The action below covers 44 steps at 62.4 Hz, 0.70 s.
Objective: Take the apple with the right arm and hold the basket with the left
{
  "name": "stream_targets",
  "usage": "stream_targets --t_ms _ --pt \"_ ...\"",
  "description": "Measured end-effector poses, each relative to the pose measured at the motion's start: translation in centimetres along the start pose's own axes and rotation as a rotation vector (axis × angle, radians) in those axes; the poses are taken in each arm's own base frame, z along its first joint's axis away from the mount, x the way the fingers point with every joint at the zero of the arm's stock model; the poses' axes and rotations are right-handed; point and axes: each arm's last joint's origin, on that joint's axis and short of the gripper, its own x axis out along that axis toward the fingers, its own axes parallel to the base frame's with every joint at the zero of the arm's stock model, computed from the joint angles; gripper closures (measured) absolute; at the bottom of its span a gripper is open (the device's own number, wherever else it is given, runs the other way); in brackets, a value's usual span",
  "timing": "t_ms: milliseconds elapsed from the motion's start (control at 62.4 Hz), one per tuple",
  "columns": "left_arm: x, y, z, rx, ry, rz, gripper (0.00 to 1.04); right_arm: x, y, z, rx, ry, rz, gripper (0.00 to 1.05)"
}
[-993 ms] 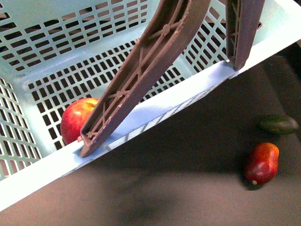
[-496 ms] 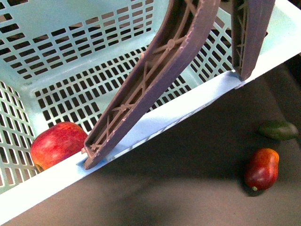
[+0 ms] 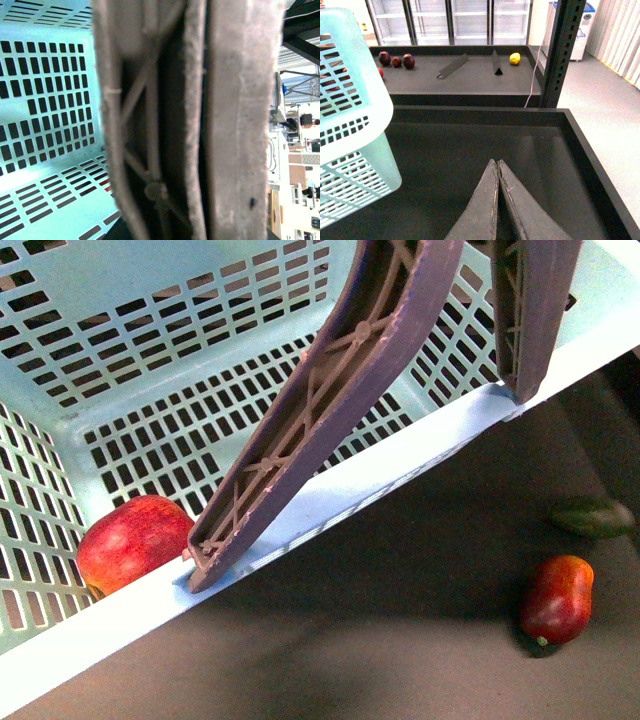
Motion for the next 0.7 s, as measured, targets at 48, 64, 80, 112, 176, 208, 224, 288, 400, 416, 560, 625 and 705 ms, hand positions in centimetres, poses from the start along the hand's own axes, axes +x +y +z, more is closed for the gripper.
stream_targets --t_ms 48,64,80,112,176,208,224,288,400,416,560,625,705 --pt "0.0 0.0 0.0 0.001 -0.001 0.0 0.9 -0.2 0.0 -0.3 0.0 -0.015 0.0 1.03" --pt "0.0 0.0 0.0 0.001 -0.001 0.0 0.9 -0.2 0.0 -0.2 0.0 -0.015 0.001 1.03" --pt "0.0 0.0 0.0 0.001 -0.001 0.001 0.9 -0.2 0.0 -0.2 0.0 -0.018 0.001 1.03" --pt "0.0 0.0 0.0 0.002 -0.001 0.0 0.9 -0.3 0.0 -0.2 0.0 -0.019 -0.001 1.03" --pt "0.0 0.0 0.0 0.002 0.0 0.0 0.9 -0.4 0.0 -0.1 0.0 -0.021 0.0 1.03" --pt "0.0 0.0 0.0 0.002 0.0 0.0 0.9 -0.6 0.0 -0.1 0.0 -0.023 0.001 1.03" --pt "0.0 0.0 0.0 0.001 0.001 0.0 0.9 -0.6 0.0 -0.1 0.0 -0.023 0.001 1.03" --pt "0.0 0.0 0.0 0.0 0.0 0.0 0.9 -0.8 0.0 0.0 0.0 -0.027 0.001 1.03" --pt "0.0 0.0 0.0 0.002 0.0 0.0 0.9 -1.1 0.0 0.0 0.0 -0.026 0.001 1.03" --pt "0.0 0.0 0.0 0.002 0.0 0.0 0.9 -1.1 0.0 0.0 0.0 -0.026 0.001 1.03" --pt "0.0 0.0 0.0 0.001 0.0 -0.001 0.9 -1.5 0.0 0.0 0.0 -0.028 0.001 1.03" --pt "0.0 0.0 0.0 0.001 0.0 -0.001 0.9 -1.6 0.0 0.0 0.0 -0.029 0.001 1.03" --pt "0.0 0.0 0.0 0.001 0.0 0.0 0.9 -1.8 0.0 0.0 0.0 -0.029 0.001 1.03"
